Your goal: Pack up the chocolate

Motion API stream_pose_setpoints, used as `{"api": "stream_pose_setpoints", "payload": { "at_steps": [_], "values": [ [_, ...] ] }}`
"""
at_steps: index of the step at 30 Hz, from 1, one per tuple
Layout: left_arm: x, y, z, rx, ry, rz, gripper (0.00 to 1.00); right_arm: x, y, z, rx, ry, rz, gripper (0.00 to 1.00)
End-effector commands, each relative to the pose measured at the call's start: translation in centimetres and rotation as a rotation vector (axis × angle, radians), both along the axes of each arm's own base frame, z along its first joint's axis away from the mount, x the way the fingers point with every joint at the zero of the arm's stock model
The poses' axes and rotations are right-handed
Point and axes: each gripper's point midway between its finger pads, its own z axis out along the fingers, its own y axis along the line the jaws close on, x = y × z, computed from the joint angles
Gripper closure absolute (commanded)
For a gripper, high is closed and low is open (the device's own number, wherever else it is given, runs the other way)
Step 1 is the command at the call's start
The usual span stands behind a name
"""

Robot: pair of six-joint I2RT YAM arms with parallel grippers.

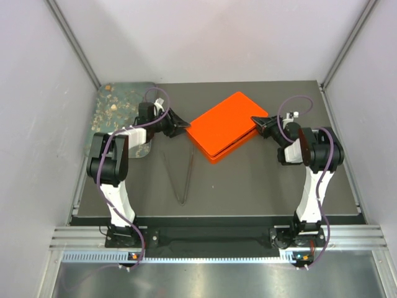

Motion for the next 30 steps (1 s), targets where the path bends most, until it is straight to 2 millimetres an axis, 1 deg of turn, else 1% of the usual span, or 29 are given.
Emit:
{"api": "stream_pose_setpoints", "payload": {
  "at_steps": [1, 4, 6, 7, 10, 12, 15, 16, 22, 23, 25, 26, 30],
  "values": [
    [1.2, -0.9, 1.7, -0.011, -0.08, -0.025, 0.49, -1.9, -0.4, 10.7, -0.006, -0.457, 0.022, 0.77],
    [1.2, -1.1, 1.6, -0.01, -0.078, -0.026, 0.49, -2.0, -0.3, 10.6, -0.007, -0.453, 0.028, 0.73],
    [1.2, -1.2, 1.5, -0.01, -0.077, -0.025, 0.49, -2.2, -0.2, 10.4, -0.004, -0.444, 0.033, 0.72],
    [1.2, -1.2, 1.4, -0.009, -0.074, -0.026, 0.49, -1.9, -1.8, 10.3, -0.012, -0.441, -0.001, 0.71],
    [1.2, -1.3, 1.4, -0.008, -0.076, -0.027, 0.49, -2.0, -2.4, 9.8, -0.013, -0.425, -0.009, 0.68],
    [1.2, -1.4, 1.4, -0.008, -0.076, -0.028, 0.49, -2.1, -2.6, 9.5, -0.011, -0.414, -0.007, 0.67],
    [1.1, -1.4, 1.4, -0.009, -0.074, -0.029, 0.49, -2.1, -3.5, 9.1, -0.008, -0.396, -0.024, 0.67],
    [1.1, -1.5, 1.5, -0.01, -0.075, -0.031, 0.49, -2.1, -4.0, 9.1, -0.008, -0.393, -0.034, 0.66],
    [0.8, -1.7, 1.8, -0.014, -0.077, -0.04, 0.49, -2.3, -5.8, 8.9, -0.008, -0.377, -0.062, 0.67],
    [0.8, -1.6, 2.2, -0.014, -0.084, -0.039, 0.49, -2.4, -6.0, 8.7, -0.008, -0.372, -0.065, 0.66],
    [0.6, -1.5, 2.3, -0.002, -0.077, -0.037, 0.49, -2.4, -7.0, 8.5, -0.004, -0.359, -0.082, 0.66],
    [0.6, -1.4, 2.6, 0.004, -0.082, -0.034, 0.49, -2.6, -7.3, 8.1, -0.002, -0.345, -0.088, 0.66],
    [0.2, -0.8, 2.8, 0.051, -0.064, -0.024, 0.48, -2.7, -9.1, 7.5, 0.009, -0.316, -0.124, 0.65]
  ]
}}
